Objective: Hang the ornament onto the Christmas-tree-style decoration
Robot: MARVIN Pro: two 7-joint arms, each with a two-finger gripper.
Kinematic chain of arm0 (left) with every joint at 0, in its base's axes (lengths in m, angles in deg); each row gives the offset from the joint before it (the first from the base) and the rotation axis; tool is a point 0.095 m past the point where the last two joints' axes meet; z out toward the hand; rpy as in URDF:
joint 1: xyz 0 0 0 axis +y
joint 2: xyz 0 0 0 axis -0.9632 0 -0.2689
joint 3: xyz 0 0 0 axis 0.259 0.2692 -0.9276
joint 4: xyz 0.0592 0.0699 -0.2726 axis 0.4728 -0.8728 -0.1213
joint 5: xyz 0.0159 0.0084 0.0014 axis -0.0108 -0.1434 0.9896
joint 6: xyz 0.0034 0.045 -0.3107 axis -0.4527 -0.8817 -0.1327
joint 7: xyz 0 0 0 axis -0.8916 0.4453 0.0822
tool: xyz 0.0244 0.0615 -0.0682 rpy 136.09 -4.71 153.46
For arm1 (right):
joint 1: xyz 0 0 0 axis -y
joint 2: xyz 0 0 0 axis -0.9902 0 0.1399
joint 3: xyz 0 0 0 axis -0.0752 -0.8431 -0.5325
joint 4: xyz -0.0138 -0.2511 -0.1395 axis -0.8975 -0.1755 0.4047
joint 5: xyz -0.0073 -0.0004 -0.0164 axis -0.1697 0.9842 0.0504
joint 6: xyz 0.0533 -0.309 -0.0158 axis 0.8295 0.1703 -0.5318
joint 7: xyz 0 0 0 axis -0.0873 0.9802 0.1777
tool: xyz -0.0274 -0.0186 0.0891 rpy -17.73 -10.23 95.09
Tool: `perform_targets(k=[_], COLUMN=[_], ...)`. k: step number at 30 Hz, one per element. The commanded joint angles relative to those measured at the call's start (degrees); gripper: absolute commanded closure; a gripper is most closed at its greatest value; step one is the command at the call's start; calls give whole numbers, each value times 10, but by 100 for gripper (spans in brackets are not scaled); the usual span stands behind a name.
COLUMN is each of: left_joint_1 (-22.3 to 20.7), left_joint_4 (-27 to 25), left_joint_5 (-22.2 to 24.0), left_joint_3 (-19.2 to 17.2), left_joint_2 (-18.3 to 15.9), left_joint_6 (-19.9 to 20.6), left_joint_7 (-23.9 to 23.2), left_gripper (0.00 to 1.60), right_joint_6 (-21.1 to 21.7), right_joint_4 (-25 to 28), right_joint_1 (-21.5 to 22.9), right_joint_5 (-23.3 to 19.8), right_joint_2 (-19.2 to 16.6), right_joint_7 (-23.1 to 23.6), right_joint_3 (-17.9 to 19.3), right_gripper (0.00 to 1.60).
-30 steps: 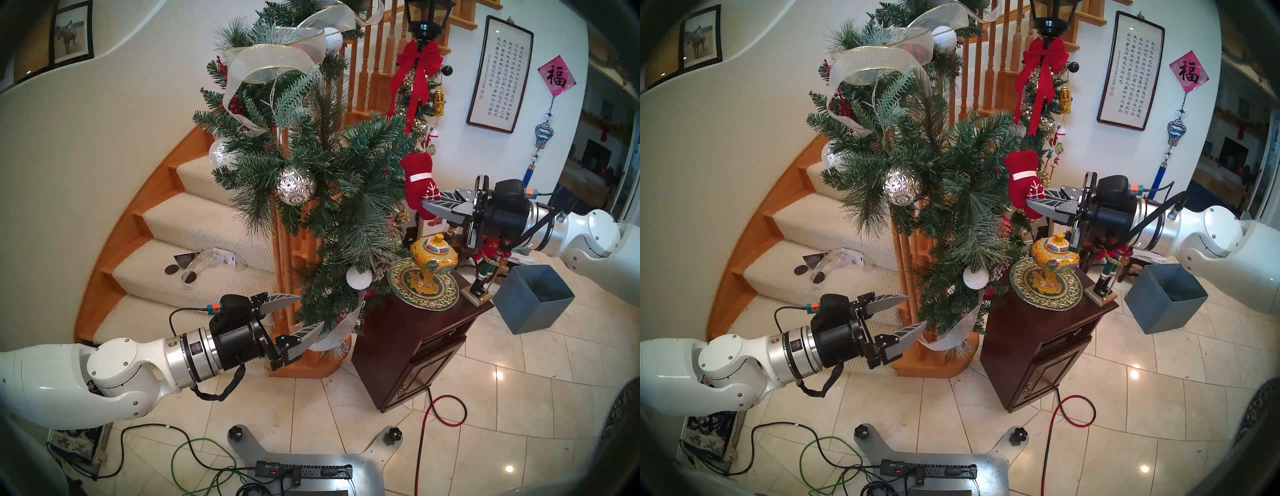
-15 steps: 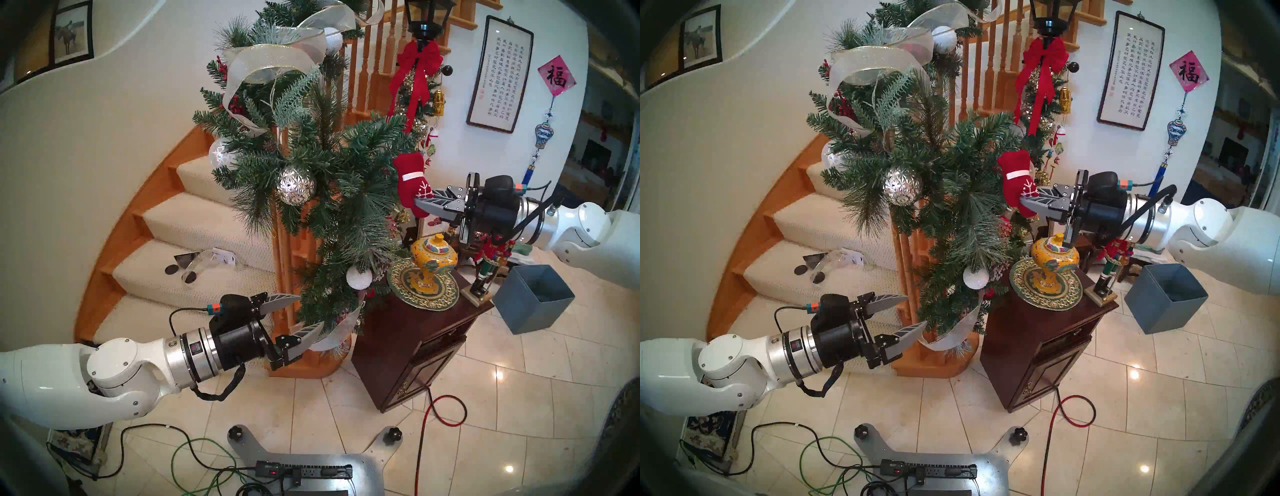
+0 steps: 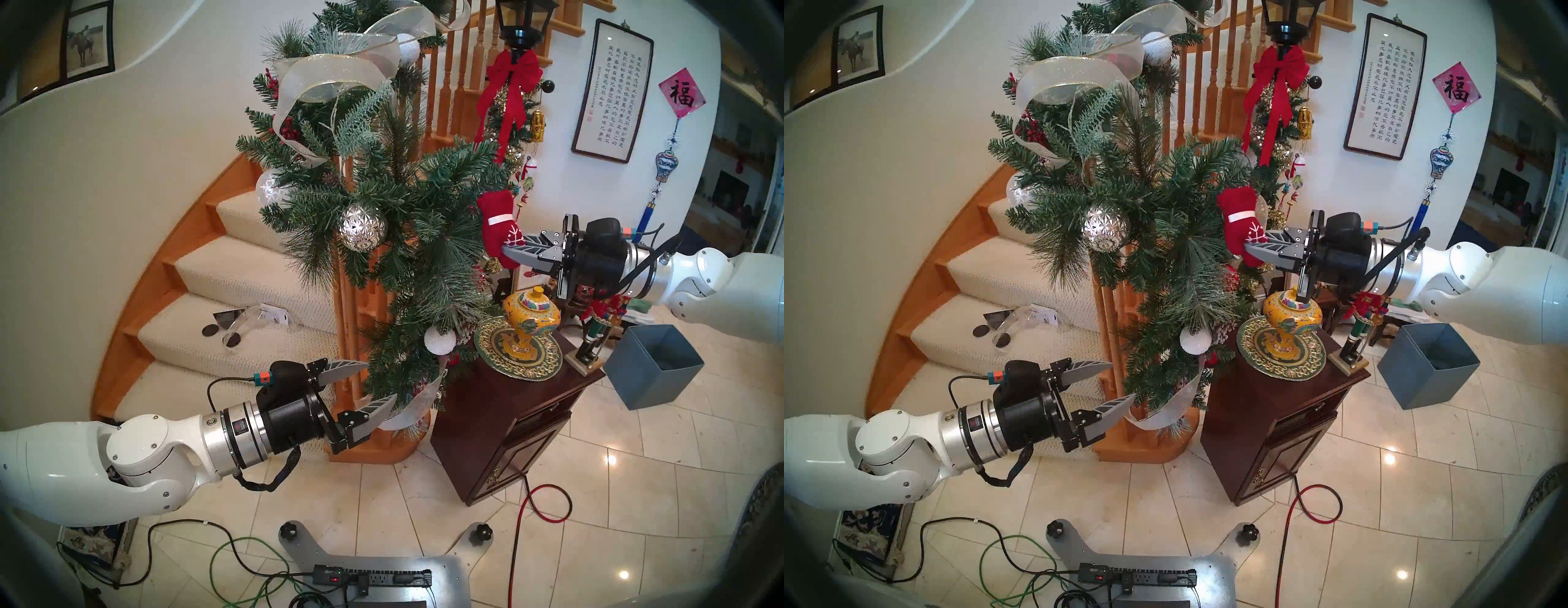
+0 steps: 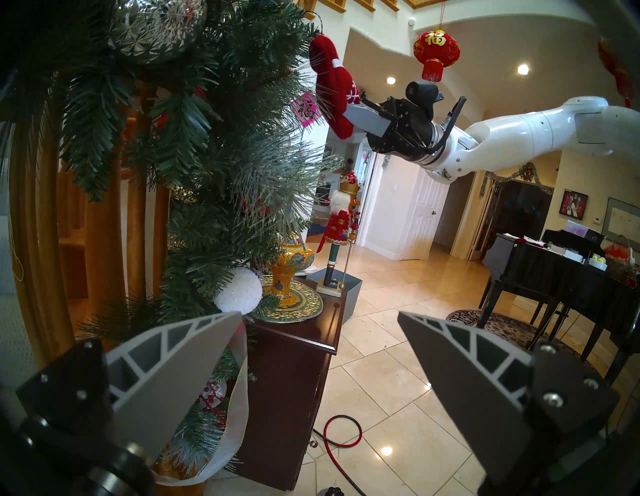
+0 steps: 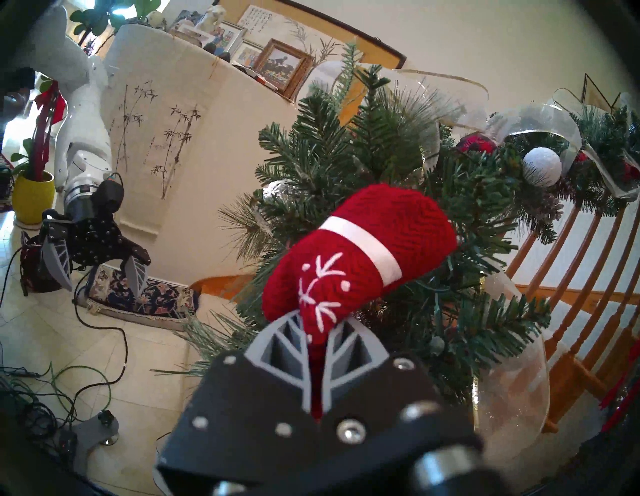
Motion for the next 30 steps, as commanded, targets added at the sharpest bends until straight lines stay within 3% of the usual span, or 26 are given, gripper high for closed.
perform_targets(k=[1,19,30], left_joint_1=[-2,-2,-2], left_joint_4=[-1,-1,-1], left_joint_5=[0,0,0], left_joint_3=[-2,-2,-2], left_joint_2=[-1,-1,-1], left_joint_6=[-2,-2,-2], left_joint_7=[1,1,1], left_gripper=[0,0,0], right_joint_6=[-10,-9,-11], right_joint_4=[-7,-7,-12], right_joint_1=[-7,-9,-42], right_joint_5=[-13,-19,-30], right_joint_2=[-2,-12,4], right_joint_7=[8,22,29], right_joint_3=[8,-1,3], right_gripper=[160,160,160])
